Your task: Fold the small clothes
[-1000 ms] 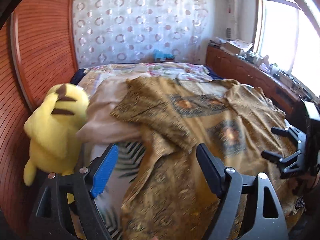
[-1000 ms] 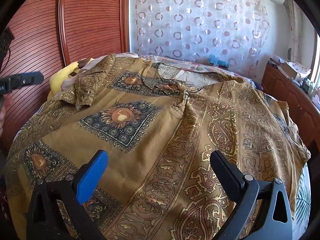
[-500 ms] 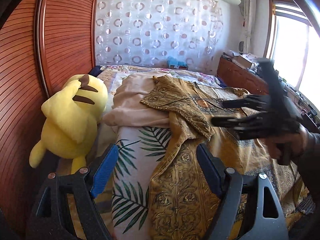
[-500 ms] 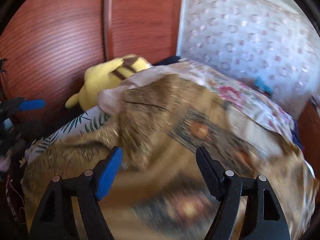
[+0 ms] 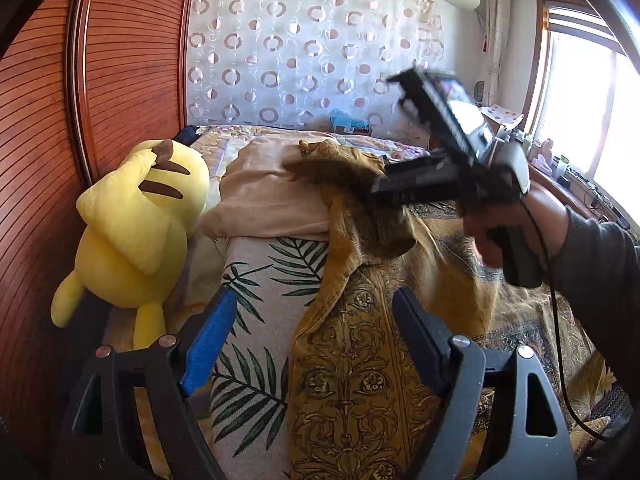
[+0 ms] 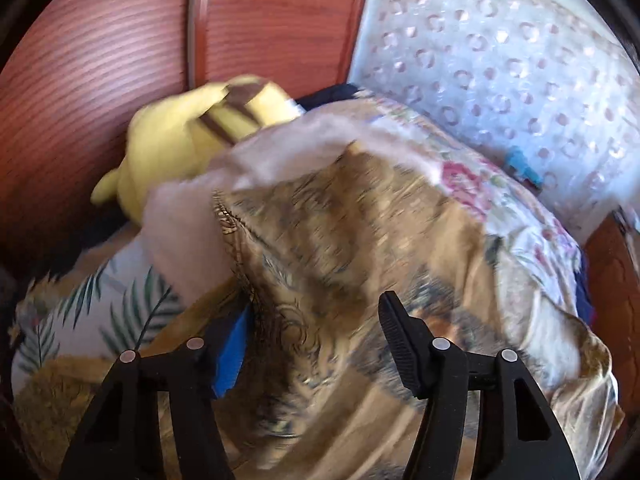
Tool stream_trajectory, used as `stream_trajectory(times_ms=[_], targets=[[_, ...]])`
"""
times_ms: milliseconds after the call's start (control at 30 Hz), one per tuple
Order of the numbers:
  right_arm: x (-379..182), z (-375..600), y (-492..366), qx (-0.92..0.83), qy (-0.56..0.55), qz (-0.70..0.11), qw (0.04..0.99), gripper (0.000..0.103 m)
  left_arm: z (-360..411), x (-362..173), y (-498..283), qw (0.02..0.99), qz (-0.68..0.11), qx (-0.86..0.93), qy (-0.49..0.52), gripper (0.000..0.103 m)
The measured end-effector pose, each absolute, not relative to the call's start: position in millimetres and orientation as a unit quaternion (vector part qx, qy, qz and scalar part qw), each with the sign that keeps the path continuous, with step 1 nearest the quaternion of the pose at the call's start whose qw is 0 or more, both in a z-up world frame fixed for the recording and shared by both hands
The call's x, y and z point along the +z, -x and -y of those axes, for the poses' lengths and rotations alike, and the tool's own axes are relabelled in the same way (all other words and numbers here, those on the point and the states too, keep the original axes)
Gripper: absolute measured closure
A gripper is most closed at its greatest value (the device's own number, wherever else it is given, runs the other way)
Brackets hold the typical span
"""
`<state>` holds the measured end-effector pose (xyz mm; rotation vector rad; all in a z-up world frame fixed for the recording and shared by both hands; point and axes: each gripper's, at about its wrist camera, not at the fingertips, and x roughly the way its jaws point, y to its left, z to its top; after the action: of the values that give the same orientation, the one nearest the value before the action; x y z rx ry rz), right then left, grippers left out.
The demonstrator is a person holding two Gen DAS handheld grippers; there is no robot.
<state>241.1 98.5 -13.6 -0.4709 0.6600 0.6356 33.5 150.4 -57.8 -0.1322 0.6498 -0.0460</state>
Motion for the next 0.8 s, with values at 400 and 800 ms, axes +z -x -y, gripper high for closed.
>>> stream_trajectory(times_ms=[400, 800], targets=[[4, -27, -270, 0.258, 0.127, -0.336, 0.897, 0.056, -135, -60, -43, 0.943, -0.326, -0.03, 0.066, 0.022], [7, 89, -202, 0.238, 0.113, -0.304, 0.915, 0.041, -83, -56, -89, 0.937, -0.341, -0.068, 0.039, 0.022]])
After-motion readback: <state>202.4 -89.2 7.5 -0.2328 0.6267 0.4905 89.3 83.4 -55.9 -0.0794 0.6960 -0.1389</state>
